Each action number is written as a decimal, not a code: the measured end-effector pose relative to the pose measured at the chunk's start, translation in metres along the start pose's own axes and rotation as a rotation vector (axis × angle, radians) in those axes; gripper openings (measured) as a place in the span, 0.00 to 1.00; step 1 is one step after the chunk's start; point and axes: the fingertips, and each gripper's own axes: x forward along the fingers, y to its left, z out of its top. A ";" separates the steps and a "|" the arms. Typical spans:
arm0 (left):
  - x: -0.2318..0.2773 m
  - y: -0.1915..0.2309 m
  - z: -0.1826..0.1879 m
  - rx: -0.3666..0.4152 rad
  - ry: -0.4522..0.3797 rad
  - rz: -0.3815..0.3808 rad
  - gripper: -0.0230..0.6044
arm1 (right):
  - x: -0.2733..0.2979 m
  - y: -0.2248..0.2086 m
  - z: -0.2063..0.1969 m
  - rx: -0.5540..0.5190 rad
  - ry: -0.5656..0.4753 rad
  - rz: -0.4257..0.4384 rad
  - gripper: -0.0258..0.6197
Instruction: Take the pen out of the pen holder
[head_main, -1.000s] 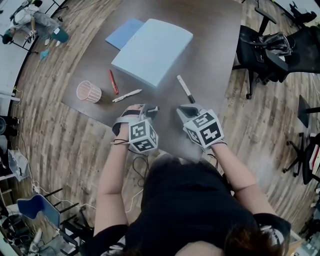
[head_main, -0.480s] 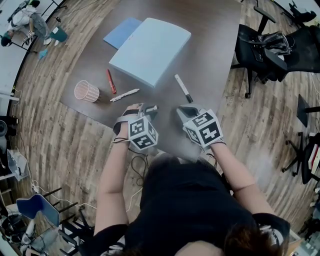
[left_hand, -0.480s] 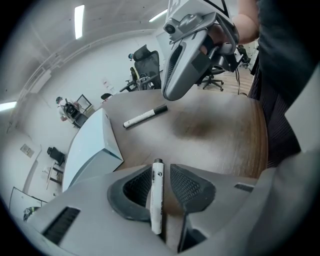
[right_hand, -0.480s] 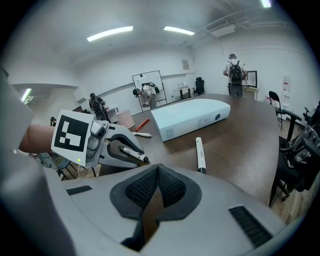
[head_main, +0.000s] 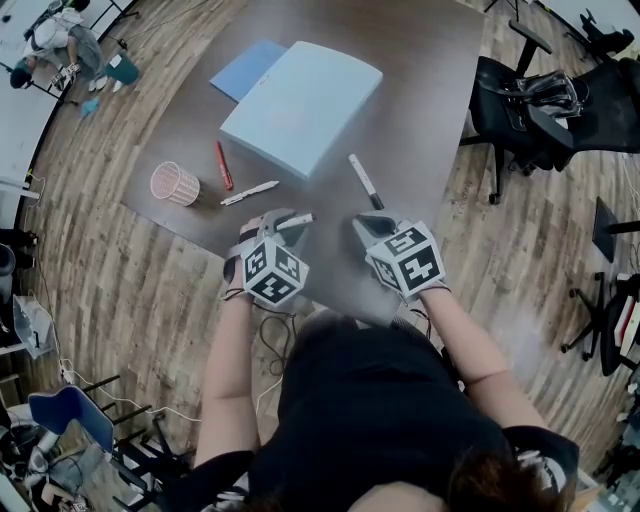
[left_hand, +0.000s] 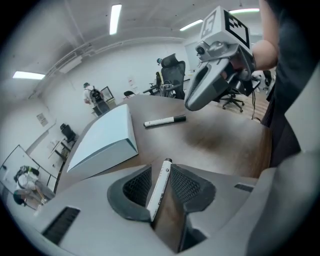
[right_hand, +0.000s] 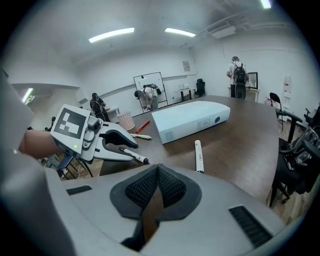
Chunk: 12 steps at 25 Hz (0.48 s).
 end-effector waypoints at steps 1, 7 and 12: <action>-0.004 0.003 0.002 -0.034 -0.013 0.017 0.25 | -0.001 0.000 0.001 -0.003 -0.003 0.002 0.07; -0.037 0.017 0.018 -0.302 -0.156 0.061 0.16 | -0.003 0.002 0.007 -0.014 -0.017 0.011 0.07; -0.064 0.028 0.028 -0.492 -0.277 0.085 0.11 | -0.003 0.006 0.016 -0.022 -0.042 0.015 0.07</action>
